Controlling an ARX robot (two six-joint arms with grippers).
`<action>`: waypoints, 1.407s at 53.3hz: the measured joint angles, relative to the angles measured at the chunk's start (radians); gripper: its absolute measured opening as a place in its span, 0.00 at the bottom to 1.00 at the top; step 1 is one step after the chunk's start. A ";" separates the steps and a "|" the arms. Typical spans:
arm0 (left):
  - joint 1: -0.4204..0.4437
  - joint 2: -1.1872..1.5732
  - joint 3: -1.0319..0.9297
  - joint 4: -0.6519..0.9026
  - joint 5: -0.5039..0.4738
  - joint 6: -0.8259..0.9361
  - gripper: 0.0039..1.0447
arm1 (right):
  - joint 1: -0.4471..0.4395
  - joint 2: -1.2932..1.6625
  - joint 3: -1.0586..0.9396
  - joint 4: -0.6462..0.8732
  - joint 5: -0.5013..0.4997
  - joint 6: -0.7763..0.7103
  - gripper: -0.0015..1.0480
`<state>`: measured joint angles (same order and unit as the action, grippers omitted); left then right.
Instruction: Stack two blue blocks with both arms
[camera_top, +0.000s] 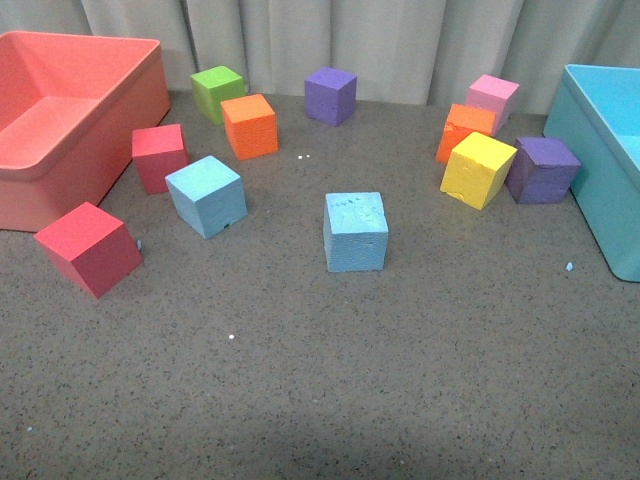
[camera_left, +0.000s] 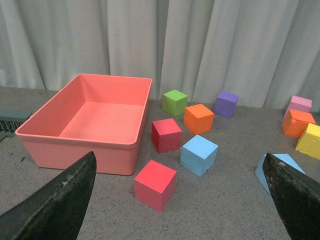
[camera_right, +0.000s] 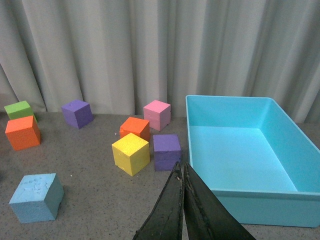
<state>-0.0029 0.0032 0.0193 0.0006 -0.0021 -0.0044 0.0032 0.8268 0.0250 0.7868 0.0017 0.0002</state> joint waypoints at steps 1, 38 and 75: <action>0.000 0.000 0.000 0.000 0.000 0.000 0.94 | 0.000 -0.016 -0.002 -0.014 0.000 0.000 0.01; 0.000 0.000 0.000 0.000 0.000 0.000 0.94 | -0.001 -0.437 -0.022 -0.396 0.000 0.000 0.01; 0.000 0.000 0.000 0.000 0.000 0.000 0.94 | -0.001 -0.653 -0.022 -0.609 0.000 0.000 0.01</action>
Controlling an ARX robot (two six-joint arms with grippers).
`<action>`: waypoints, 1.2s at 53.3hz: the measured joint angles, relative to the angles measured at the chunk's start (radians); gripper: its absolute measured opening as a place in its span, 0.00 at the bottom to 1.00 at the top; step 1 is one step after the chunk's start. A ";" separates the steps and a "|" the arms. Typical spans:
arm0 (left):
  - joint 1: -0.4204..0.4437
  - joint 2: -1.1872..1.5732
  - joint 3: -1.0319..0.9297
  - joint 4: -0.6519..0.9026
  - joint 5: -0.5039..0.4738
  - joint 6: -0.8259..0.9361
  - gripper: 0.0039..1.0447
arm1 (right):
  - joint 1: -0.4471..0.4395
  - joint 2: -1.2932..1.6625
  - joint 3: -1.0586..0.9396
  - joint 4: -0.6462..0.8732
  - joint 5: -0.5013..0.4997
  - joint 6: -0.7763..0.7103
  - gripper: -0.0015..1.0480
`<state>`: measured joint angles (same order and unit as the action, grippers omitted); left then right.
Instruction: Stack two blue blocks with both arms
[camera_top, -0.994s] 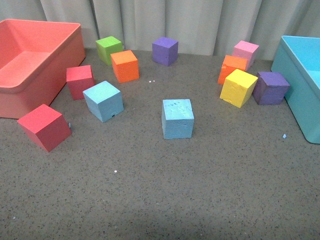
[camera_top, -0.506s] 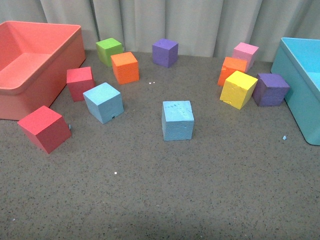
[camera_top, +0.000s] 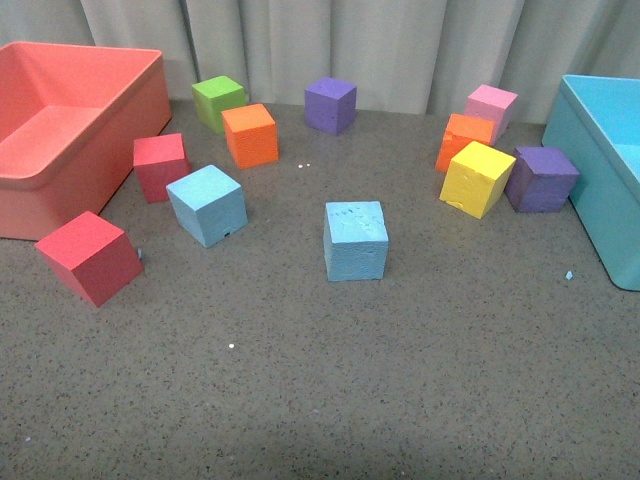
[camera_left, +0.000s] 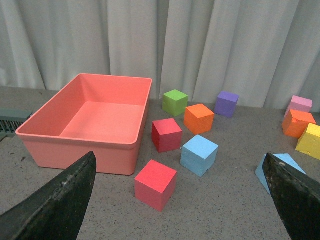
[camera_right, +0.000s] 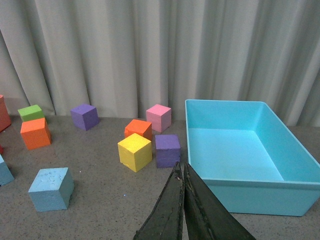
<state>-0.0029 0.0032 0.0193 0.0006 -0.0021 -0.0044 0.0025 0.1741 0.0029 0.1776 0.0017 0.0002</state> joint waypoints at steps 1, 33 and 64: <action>0.000 0.000 0.000 0.000 0.000 0.000 0.94 | 0.000 -0.005 0.000 -0.005 0.000 0.000 0.01; 0.000 0.000 0.000 0.000 0.000 0.000 0.94 | 0.000 -0.170 0.000 -0.176 -0.003 0.000 0.48; 0.011 0.363 0.106 -0.187 0.105 -0.079 0.94 | 0.000 -0.170 0.000 -0.176 -0.003 0.000 0.91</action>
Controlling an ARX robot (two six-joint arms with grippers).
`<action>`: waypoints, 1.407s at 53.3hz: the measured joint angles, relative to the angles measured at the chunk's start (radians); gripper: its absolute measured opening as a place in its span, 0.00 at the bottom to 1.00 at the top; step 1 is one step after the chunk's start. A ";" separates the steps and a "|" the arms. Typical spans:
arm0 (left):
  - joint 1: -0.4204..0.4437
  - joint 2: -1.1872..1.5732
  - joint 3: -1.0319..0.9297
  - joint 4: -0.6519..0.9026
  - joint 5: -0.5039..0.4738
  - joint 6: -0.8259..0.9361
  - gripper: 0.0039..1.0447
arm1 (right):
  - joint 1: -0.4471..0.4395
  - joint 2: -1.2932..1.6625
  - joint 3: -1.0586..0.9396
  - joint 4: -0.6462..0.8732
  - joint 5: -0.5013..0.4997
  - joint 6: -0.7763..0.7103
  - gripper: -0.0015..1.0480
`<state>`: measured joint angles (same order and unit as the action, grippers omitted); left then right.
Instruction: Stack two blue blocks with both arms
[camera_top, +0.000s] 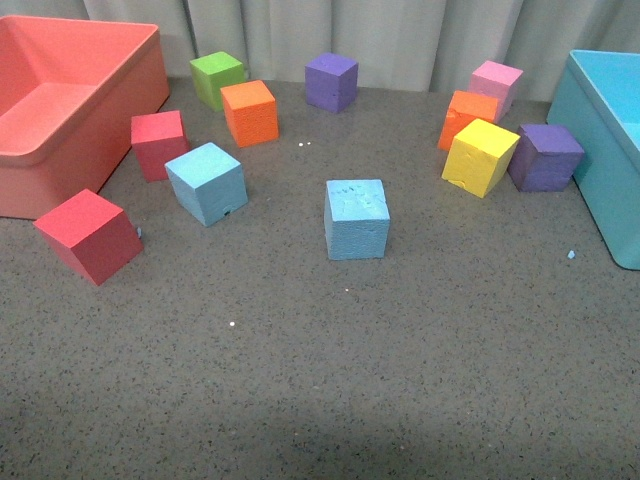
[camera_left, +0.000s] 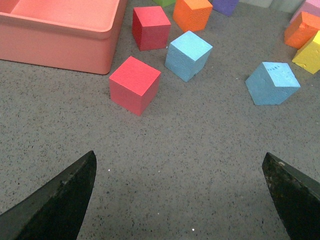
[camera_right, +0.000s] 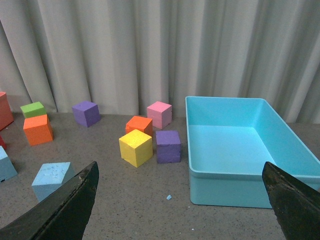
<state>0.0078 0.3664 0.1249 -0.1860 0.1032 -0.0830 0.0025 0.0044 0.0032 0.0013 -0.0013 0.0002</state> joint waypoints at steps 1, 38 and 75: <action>-0.010 0.059 0.008 0.048 -0.014 -0.007 0.94 | 0.000 0.000 0.000 0.000 0.000 0.000 0.91; -0.208 1.496 0.997 0.022 -0.169 -0.521 0.94 | 0.000 -0.001 0.000 0.000 0.000 0.000 0.91; -0.231 1.881 1.447 -0.194 -0.226 -0.653 0.94 | 0.000 -0.001 0.000 0.000 0.000 0.000 0.91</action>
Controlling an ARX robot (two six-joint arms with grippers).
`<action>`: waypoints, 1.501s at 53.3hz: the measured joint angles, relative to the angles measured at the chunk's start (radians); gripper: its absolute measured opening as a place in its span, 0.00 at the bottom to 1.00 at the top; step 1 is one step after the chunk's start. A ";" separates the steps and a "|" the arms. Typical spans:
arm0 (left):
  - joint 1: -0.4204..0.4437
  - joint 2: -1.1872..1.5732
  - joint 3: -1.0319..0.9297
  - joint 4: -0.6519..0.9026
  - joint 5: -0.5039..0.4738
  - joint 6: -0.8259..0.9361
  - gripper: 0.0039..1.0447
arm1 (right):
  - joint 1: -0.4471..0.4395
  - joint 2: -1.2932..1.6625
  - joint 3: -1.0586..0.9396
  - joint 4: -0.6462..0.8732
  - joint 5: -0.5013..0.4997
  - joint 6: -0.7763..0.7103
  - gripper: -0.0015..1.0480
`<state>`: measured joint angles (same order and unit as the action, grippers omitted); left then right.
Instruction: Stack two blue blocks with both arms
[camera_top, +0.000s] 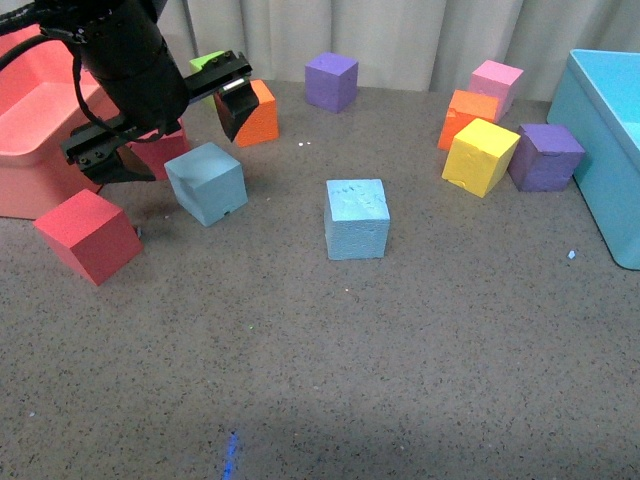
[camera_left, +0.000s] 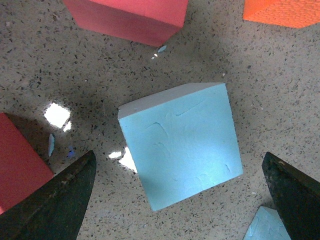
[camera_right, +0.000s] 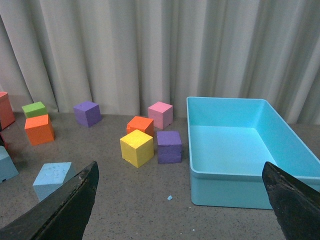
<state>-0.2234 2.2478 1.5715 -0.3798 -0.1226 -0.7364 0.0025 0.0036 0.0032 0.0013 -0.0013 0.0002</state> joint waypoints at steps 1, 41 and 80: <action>-0.002 0.007 0.006 0.000 -0.002 0.001 0.94 | 0.000 0.000 0.000 0.000 0.000 0.000 0.91; -0.006 0.168 0.188 -0.124 -0.011 -0.036 0.56 | 0.000 0.000 0.000 0.000 0.000 0.000 0.91; -0.247 -0.115 0.018 -0.128 -0.010 0.122 0.46 | 0.000 0.000 0.000 0.000 0.000 0.000 0.91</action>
<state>-0.4706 2.1326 1.5890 -0.5076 -0.1329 -0.6144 0.0025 0.0036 0.0032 0.0013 -0.0013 0.0002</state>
